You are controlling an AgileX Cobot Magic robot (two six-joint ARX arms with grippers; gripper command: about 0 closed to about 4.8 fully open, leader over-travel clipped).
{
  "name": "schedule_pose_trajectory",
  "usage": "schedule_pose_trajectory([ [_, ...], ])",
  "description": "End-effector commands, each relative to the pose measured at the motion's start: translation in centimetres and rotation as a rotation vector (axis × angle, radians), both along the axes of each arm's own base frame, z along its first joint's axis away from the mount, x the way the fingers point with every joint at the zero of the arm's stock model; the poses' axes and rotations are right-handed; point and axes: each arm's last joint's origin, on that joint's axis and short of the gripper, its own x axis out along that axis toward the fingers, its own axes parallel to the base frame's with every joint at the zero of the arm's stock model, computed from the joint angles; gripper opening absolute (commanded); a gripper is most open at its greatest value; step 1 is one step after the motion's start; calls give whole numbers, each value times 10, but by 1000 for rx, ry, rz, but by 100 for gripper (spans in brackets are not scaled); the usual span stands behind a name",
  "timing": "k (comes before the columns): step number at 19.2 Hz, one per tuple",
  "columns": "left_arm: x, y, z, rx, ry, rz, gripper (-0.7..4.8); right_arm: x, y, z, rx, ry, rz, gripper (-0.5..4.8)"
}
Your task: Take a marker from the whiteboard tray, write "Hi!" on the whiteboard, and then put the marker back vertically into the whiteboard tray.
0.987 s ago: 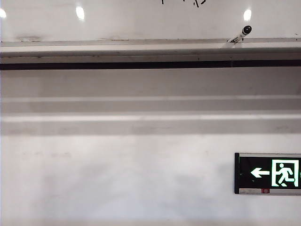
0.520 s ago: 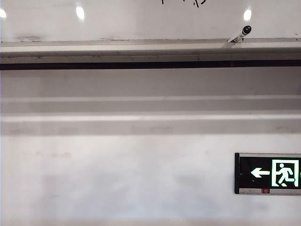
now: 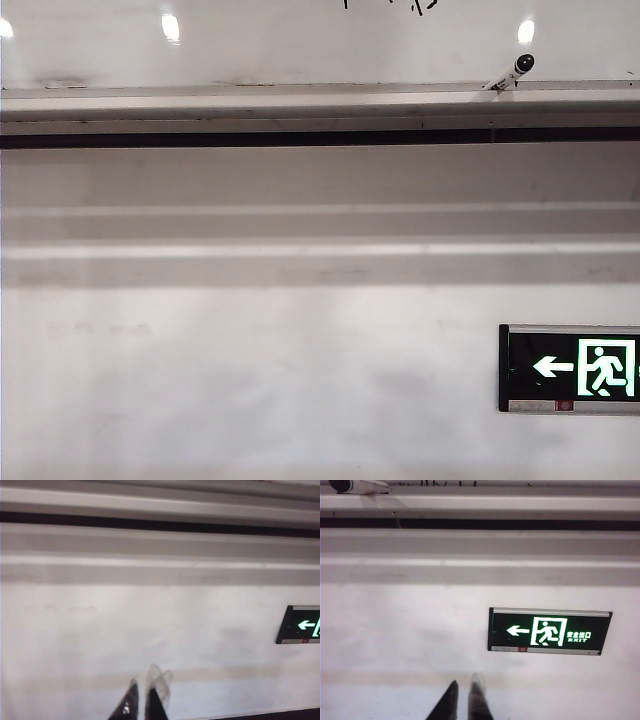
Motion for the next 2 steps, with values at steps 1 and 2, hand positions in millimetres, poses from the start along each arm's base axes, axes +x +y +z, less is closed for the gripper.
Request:
schedule_pose_trajectory([
  [1,0,0,1,0,-12,0,26,0,0,2,5,-20,0,34],
  [2,0,0,1,0,-12,1,27,0,0,2,5,-20,0,34],
])
